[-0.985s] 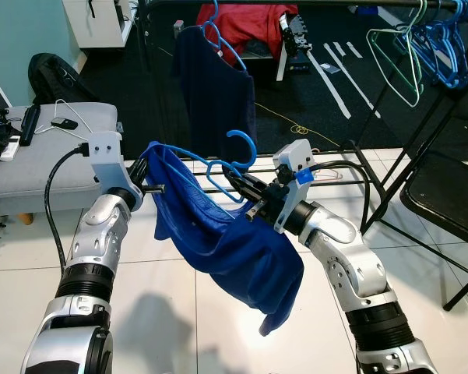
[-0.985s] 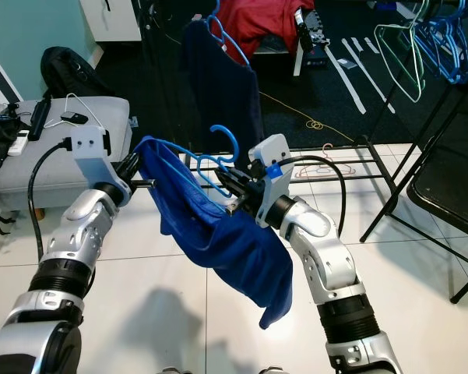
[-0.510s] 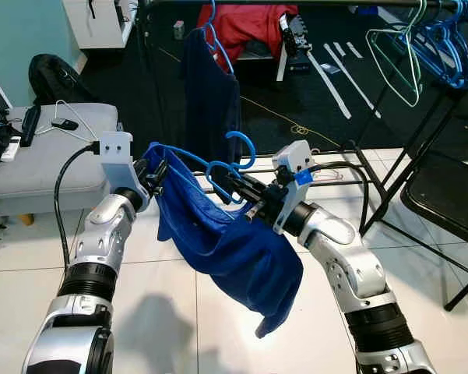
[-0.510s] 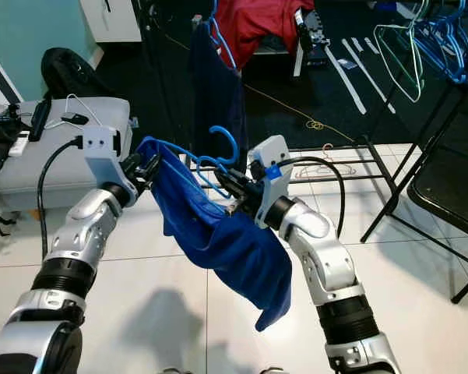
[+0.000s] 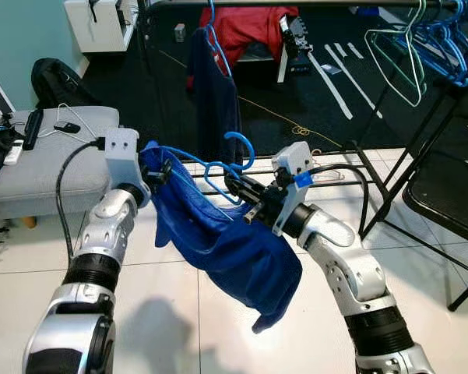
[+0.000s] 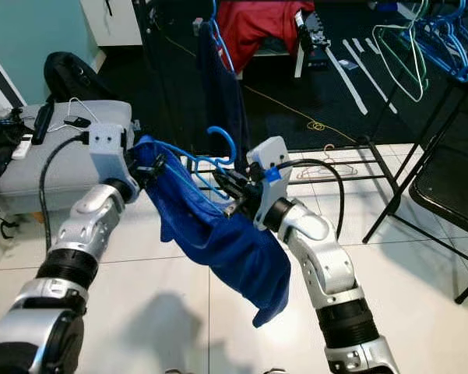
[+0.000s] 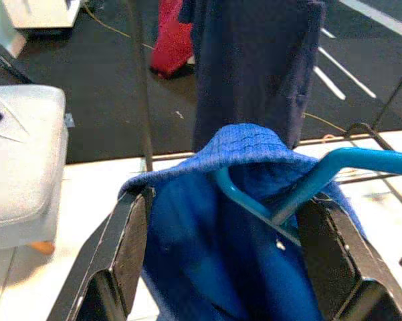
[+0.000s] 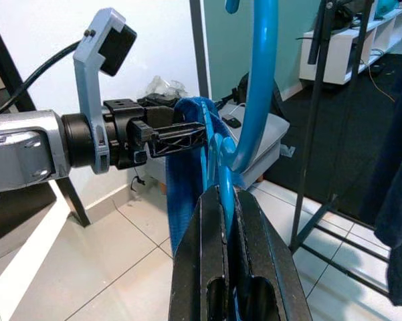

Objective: Hang hanger

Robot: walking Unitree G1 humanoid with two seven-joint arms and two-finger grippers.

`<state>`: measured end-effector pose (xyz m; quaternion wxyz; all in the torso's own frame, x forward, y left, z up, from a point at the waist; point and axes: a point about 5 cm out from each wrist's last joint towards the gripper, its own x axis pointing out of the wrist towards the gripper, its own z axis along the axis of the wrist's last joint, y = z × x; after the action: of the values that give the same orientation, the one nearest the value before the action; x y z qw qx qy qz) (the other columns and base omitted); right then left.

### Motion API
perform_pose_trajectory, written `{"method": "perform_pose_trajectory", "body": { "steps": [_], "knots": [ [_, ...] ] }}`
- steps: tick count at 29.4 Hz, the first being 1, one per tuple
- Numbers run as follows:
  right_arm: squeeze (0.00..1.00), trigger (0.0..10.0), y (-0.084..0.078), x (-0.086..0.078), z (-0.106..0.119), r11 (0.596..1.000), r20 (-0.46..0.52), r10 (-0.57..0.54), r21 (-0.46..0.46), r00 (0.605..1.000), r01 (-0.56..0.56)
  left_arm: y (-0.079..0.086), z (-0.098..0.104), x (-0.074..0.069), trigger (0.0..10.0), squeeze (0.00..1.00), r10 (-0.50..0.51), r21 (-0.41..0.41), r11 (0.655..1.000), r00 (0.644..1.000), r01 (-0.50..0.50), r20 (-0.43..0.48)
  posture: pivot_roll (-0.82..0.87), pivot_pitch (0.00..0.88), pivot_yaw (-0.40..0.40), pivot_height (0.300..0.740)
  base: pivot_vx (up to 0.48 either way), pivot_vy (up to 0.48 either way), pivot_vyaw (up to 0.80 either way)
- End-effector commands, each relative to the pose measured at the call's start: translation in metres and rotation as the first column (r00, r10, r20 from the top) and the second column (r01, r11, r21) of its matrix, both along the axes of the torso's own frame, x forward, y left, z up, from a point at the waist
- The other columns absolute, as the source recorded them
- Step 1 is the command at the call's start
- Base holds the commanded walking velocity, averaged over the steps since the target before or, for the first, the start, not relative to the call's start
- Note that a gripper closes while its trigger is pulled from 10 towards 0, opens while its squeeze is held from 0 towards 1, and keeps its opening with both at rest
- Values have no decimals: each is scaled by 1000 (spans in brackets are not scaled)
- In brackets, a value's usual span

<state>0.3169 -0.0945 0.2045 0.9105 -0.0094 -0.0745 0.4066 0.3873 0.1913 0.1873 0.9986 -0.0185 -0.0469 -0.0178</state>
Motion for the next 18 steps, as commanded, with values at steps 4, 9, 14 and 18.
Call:
{"method": "perform_pose_trajectory", "body": {
  "steps": [4,9,14,18],
  "knots": [
    [0,10000,1,-3,2,1000,18,6,4,1000,-6,16,-1,-2,10000,0,32,15,999,999,-32,-14,-55,125,53,740,0,0,0],
    [0,10000,1,-4,1,1000,14,3,2,1000,-3,26,-4,-6,10000,0,31,15,999,999,-31,-23,-50,127,55,740,0,0,0],
    [0,10000,0,-3,0,1000,11,-1,-1,1000,1,20,0,-11,10000,0,-134,-89,987,990,137,35,-50,127,55,740,0,0,0],
    [0,10000,-2,-3,0,1000,11,-5,-3,1000,5,8,5,-18,10000,0,-303,-151,937,948,315,100,-48,129,51,740,0,0,0]
  ]
}}
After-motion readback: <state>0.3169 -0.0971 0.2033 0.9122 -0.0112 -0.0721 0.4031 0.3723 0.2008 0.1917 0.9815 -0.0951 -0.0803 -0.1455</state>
